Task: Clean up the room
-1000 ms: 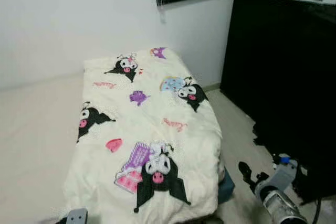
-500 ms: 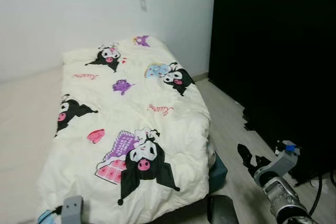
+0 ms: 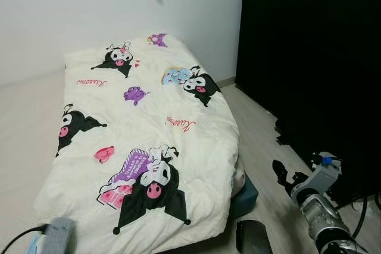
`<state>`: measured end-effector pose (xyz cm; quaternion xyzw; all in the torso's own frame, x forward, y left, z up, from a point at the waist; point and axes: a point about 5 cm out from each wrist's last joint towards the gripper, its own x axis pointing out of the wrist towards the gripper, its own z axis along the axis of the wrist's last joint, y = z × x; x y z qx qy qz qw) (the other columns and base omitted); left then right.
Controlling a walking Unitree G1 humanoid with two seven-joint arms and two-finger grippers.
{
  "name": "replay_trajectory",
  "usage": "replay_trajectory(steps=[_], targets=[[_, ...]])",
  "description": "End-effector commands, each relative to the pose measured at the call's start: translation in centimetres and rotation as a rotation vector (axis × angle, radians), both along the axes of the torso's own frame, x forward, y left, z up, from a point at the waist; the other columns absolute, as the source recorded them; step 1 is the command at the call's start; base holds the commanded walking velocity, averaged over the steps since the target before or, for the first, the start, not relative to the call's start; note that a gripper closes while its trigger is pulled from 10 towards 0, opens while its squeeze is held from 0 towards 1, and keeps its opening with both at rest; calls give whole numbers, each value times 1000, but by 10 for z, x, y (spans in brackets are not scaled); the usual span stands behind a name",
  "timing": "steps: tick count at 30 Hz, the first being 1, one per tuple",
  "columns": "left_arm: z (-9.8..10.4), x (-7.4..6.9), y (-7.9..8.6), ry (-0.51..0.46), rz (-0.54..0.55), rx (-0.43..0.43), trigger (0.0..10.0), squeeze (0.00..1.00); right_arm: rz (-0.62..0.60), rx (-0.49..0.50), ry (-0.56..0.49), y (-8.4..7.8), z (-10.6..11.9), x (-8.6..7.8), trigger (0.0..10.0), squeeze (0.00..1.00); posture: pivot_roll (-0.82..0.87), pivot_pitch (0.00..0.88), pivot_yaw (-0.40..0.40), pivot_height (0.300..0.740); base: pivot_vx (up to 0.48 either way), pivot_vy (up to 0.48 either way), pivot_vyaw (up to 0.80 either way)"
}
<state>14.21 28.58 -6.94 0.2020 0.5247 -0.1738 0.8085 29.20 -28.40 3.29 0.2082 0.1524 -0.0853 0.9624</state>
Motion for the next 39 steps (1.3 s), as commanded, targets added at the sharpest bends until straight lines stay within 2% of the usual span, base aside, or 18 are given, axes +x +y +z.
replay_trajectory(steps=[1,3,4,5,6,9,11,12,14,17,18,21,23,27,29,31,37,39], targets=[[0,-7,3,64,-99,2,10000,0,9,-1,9,4,-2,0,10000,0,-156,54,117,548,0,0,0],[2,-17,-9,186,-326,-177,10000,0,9,-4,9,4,-2,0,10000,0,-153,57,115,548,0,0,0],[2,-17,-9,186,-326,-177,10000,0,9,-4,9,4,-2,0,10000,0,-153,57,115,548,0,0,0],[7,-19,-16,238,-454,-286,10000,0,9,-5,10,3,-2,0,10000,0,-152,57,115,548,0,0,0],[7,-19,-16,238,-454,-286,10000,0,9,-5,10,3,-2,0,10000,0,-152,57,115,548,0,0,0],[38,-16,-44,279,-764,-543,10000,0,8,-10,11,2,-1,1,10000,0,-154,61,114,548,0,0,0],[38,-16,-44,279,-764,-543,10000,0,8,-10,11,2,-1,1,10000,0,-154,61,114,548,0,0,0],[82,7,-85,88,-845,-769,10000,0,7,-12,12,1,0,1,10000,0,-157,65,112,548,0,0,0],[120,28,-116,-101,-884,-942,10000,0,6,-14,13,0,1,2,10000,0,-157,65,112,548,0,0,0],[151,53,-142,-311,-873,-1061,10000,0,7,-17,15,0,1,2,10000,0,-163,68,110,548,0,0,0],[151,53,-142,-311,-873,-1061,10000,0,7,-17,15,0,1,2,10000,0,-163,68,110,548,0,0,0],[181,85,-167,-585,-755,-1172,10000,0,7,-18,16,0,2,3,10000,0,-167,69,109,548,0,0,0],[187,104,-177,-720,-637,-1174,10000,0,7,-20,17,0,2,3,10000,0,-173,69,109,548,0,0,0],[187,124,-188,-833,-454,-1117,10000,0,5,-22,16,0,3,4,10000,0,-176,69,106,548,0,0,0],[189,125,-189,-837,-421,-1107,10000,0,5,-22,16,-1,3,4,10000,0,-176,69,106,548,0,0,0],[182,130,-197,-882,-371,-948,10000,0,-3,-34,13,-2,6,5,10000,0,-184,71,105,548,0,0,0],[166,134,-209,-877,-296,-810,10000,0,-24,-47,4,-7,10,7,10000,0,-191,72,102,548,0,0,0],[139,134,-229,-852,-326,-580,10000,0,-45,-61,-4,-13,15,8,10000,0,-200,71,100,548,0,0,0]])
